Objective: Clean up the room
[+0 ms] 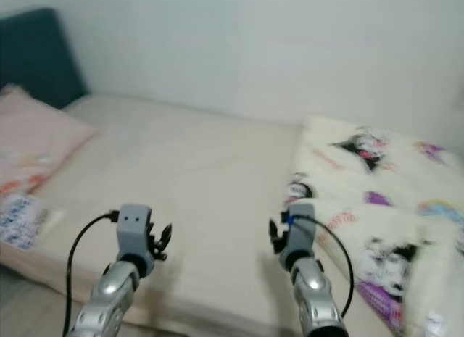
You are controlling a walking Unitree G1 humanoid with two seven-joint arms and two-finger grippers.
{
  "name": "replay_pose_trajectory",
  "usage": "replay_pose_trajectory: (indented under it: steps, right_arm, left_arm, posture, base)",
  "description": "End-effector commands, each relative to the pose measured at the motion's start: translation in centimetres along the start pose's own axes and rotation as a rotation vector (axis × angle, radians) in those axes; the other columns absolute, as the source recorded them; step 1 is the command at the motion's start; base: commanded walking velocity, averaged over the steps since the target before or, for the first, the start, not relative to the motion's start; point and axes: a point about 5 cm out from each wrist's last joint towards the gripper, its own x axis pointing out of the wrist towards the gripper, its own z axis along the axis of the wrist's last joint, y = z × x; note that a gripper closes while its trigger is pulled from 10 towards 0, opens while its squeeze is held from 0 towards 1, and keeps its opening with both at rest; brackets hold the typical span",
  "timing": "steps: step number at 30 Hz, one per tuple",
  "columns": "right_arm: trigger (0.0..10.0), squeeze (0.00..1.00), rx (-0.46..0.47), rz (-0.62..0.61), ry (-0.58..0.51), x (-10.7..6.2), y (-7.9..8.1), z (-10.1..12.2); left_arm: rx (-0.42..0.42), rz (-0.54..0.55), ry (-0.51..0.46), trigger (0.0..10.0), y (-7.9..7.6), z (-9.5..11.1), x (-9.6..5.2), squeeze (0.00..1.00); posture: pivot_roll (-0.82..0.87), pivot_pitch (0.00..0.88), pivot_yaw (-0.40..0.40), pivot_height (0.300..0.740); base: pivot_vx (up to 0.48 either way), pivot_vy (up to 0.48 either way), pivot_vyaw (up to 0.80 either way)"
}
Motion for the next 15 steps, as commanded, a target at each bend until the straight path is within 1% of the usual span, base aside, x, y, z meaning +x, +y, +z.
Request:
replay_pose_trajectory:
  steps: [1,14,15]
  right_arm:
    - [10.0,0.00,0.005,0.001,0.010,-0.09,0.05,-0.18]
    - [10.0,0.00,0.012,-0.007,0.007,-0.24,-0.06,-0.24]
    - [10.0,0.00,0.013,-0.009,0.005,-0.25,-0.07,-0.19]
  left_arm:
    - [-0.001,0.002,0.013,10.0,-0.06,-0.29,-0.15,0.00]
    - [0.003,-0.006,0.016,10.0,-0.13,-0.30,-0.15,0.00]
    - [-0.012,-0.017,0.031,10.0,-0.23,-0.39,-0.09,0.00]
  posture:
    - [0.05,0.025,-0.006,0.740]
    - [0.05,0.024,0.001,0.740]
    - [0.05,0.023,0.001,0.740]
  base:
    - [0.000,-0.424,0.00]
    - [0.000,-0.426,0.00]
    - [0.000,-0.341,0.00]
